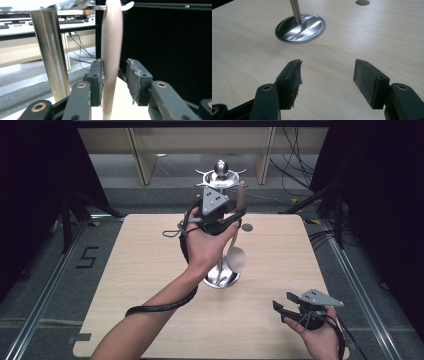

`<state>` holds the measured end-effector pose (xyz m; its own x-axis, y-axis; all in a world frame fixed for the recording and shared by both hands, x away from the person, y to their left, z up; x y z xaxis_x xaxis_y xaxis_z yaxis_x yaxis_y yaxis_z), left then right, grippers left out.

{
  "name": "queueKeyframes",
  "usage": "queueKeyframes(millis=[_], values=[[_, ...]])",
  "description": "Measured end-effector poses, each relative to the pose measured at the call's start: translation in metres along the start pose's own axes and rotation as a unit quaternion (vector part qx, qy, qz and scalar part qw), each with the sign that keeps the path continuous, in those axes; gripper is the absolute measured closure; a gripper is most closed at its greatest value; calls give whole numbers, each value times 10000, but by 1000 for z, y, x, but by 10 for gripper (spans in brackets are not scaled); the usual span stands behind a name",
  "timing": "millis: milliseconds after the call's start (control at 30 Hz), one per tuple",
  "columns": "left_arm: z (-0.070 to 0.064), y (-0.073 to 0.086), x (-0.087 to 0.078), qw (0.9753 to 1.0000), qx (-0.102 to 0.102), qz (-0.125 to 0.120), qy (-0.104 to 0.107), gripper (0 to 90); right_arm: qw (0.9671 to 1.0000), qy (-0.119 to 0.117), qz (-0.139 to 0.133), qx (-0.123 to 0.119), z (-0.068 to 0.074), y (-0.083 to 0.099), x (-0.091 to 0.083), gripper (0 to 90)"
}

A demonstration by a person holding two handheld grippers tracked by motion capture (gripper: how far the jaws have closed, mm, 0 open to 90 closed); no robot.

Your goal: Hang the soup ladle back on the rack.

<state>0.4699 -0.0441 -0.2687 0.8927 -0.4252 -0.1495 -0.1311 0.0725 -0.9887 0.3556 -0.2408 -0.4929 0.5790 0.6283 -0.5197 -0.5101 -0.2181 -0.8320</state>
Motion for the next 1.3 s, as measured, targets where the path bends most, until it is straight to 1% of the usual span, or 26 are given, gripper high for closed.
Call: queueKeyframes(millis=[33,67,100,133,167,200,233,267,300,333,533,633,667,700,733,900,933,967,1000,1033,1067,1133,1200,1233,1267,1300], values=[[0,1,-2,10000,13,1,-3,624,9996,-60,25,264,5,1,0,393],[1,3,-4,10000,41,-1,4,610,9999,-90,4,140,2,0,0,393],[2,5,-6,10000,78,14,5,595,9998,-21,18,205,3,1,0,394],[2,6,-8,9999,104,15,14,586,10000,8,0,5,0,0,0,393],[3,9,-11,9999,128,22,30,575,10000,4,-2,1,0,0,0,393],[3,12,-15,9998,180,16,53,565,9998,-31,26,202,3,1,0,393],[2,15,-18,9998,150,76,101,554,9998,-28,22,217,3,1,0,393],[2,17,-21,9998,165,66,128,542,9996,-46,23,265,4,1,0,393],[2,20,-24,9996,213,64,158,528,9999,-70,4,140,2,0,0,393],[3,22,-27,9994,272,67,194,516,9999,-73,-38,139,2,0,1,393],[7,40,-46,9977,485,97,464,458,9999,-56,8,142,1,1,0,393],[13,52,-57,9964,580,132,610,436,9998,-90,-69,168,1,0,0,393],[16,57,-60,9961,603,148,629,430,9995,-58,-88,306,3,1,0,393],[21,64,-64,9955,687,197,616,423,9998,-5,-35,215,1,1,-1,393],[26,70,-67,9952,710,279,611,412,10000,30,-39,83,-1,0,-2,393],[59,102,-77,9960,635,515,373,384,10000,31,-22,63,-2,1,-2,392],[66,110,-79,9959,607,575,336,374,9996,-18,-19,277,2,2,-1,392],[73,119,-81,9957,613,633,295,365,9998,-30,-34,191,0,1,-1,392],[79,128,-83,9955,605,686,246,358,9999,46,-26,102,-2,1,-2,391],[87,138,-85,9948,621,773,218,348,9999,2,-40,137,-2,1,-2,391],[93,149,-87,9944,568,871,197,340,9999,6,-48,128,-3,1,-2,391],[110,172,-90,9925,549,1085,131,326,9998,-29,6,202,-2,2,-3,391],[129,195,-95,9913,463,1228,-24,321,9997,-28,-39,229,-2,2,-2,391],[138,208,-97,9907,431,1289,-72,321,9998,-4,-6,215,-3,2,-3,390],[147,221,-101,9900,438,1337,-129,323,9997,-17,0,240,-3,3,-3,390],[154,233,-105,9885,411,1440,-189,327,9990,-26,-8,446,0,3,-3,390]])
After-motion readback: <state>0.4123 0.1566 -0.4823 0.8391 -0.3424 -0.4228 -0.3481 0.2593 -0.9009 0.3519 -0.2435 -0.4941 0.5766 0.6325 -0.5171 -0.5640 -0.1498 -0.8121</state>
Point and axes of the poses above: each handheld gripper's, and its own axes: x roughly forward along the jaws, y roughly out of its underside, z roughly to its left, the point moved 8 cm from there along x, roughly forward along the jaws, and after that the axes turned 13 degrees about -y, right-handed, at the moved point
